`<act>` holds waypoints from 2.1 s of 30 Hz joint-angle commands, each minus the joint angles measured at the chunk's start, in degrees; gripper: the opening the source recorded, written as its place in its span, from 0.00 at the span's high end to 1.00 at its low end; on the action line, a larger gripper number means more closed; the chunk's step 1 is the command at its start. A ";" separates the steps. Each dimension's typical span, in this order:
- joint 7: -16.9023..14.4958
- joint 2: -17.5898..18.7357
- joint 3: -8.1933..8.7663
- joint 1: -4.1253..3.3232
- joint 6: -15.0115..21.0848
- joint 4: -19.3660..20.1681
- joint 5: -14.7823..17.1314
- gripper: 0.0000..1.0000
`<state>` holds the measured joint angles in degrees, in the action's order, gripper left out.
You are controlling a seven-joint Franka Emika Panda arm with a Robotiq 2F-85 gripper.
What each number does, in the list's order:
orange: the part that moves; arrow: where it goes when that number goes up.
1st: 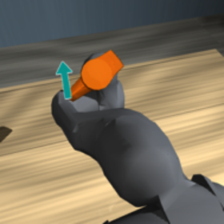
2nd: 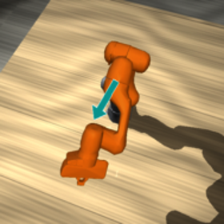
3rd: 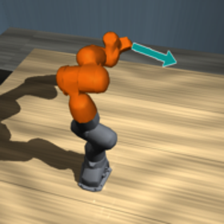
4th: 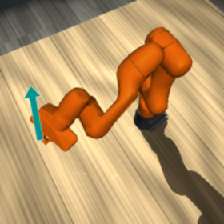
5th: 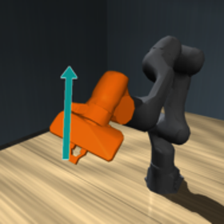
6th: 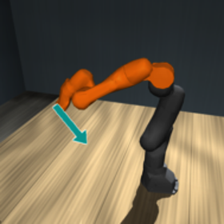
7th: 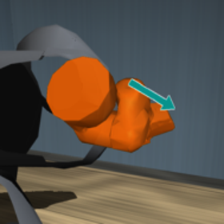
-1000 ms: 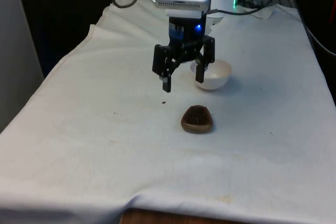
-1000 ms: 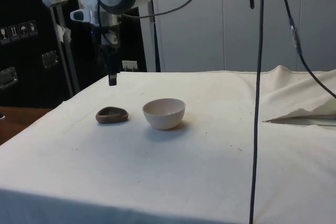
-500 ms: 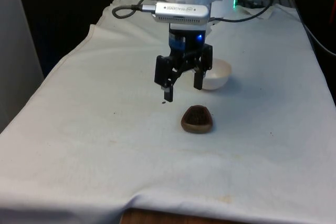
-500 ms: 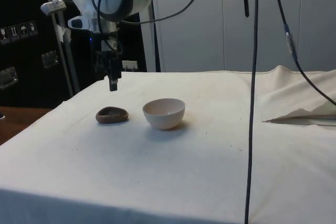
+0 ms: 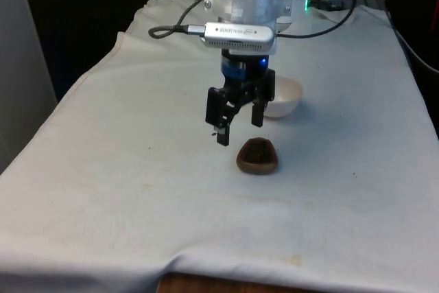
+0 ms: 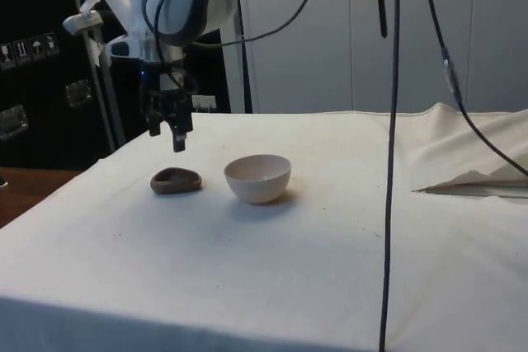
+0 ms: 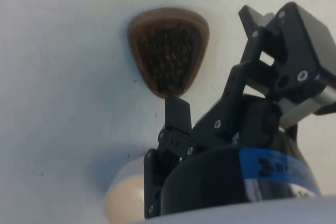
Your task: Pour the coffee beans from the cup into the bowl.
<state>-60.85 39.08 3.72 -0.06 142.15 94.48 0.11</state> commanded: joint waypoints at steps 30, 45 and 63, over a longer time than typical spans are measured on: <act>-12.09 6.99 -0.52 0.29 -1.78 -7.68 0.11 0.00; -18.28 9.17 -0.52 0.29 -2.29 -9.28 0.11 0.00; -19.54 15.41 -0.23 0.00 -10.14 -21.60 0.06 0.00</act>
<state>-80.27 54.43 3.55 -0.06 132.01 72.99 0.17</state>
